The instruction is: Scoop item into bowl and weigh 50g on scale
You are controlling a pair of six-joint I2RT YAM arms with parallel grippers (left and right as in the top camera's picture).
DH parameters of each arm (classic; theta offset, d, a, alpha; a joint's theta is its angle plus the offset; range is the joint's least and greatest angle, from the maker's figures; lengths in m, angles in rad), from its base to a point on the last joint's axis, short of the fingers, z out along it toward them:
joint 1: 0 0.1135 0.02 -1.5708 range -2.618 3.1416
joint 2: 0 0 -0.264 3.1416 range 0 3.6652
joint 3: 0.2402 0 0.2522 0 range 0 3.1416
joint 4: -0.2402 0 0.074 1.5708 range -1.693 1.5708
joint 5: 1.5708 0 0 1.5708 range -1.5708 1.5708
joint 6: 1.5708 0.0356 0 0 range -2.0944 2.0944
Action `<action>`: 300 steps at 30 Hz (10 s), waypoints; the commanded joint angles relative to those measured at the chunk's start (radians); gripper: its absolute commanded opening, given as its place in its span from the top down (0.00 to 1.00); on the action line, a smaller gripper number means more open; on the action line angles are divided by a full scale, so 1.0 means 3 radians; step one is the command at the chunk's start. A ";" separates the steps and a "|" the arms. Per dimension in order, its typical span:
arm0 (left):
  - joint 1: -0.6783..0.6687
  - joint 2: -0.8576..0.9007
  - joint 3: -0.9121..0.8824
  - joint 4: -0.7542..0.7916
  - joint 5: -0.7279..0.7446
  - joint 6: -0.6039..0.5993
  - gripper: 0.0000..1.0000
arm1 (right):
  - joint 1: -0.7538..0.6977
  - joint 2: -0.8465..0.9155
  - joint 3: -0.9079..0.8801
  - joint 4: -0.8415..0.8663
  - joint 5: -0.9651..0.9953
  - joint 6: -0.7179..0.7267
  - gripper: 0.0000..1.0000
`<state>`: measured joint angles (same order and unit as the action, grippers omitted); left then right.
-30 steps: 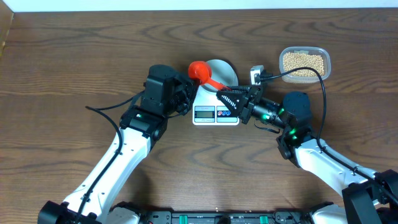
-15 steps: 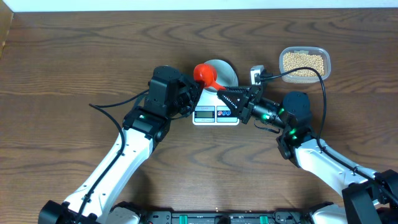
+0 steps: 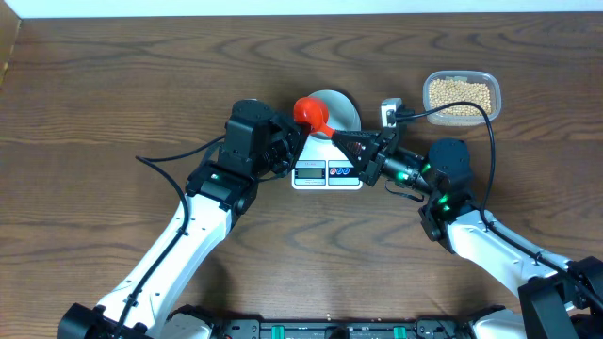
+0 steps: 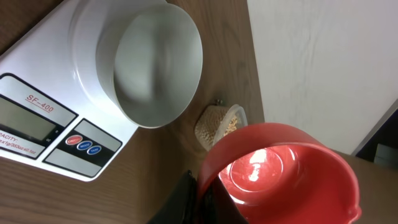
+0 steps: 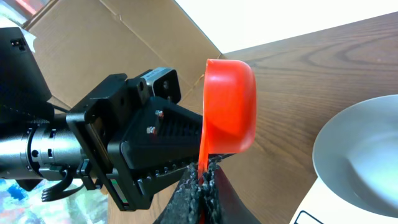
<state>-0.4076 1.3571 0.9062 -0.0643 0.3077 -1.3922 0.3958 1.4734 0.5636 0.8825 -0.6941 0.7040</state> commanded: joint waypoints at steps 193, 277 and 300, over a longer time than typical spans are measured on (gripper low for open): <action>-0.0881 0.1373 0.0790 -0.1030 -0.0829 0.3868 0.93 | -0.0952 0.0020 0.1062 -0.0566 0.0787 -0.0966 0.99; -0.0772 0.1879 0.0720 -0.0776 -0.0764 0.3902 0.93 | -0.0952 0.0020 0.1062 -0.0752 0.0832 -0.1007 0.99; -0.0776 0.1250 0.0768 -0.1003 -0.0743 0.3901 0.93 | -0.0952 0.0033 0.1062 -0.0748 0.2068 -0.1006 0.99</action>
<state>-0.6415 1.6989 1.1282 -0.3603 0.0803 -0.2348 0.1169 1.4754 0.8696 0.6544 -0.1631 0.4156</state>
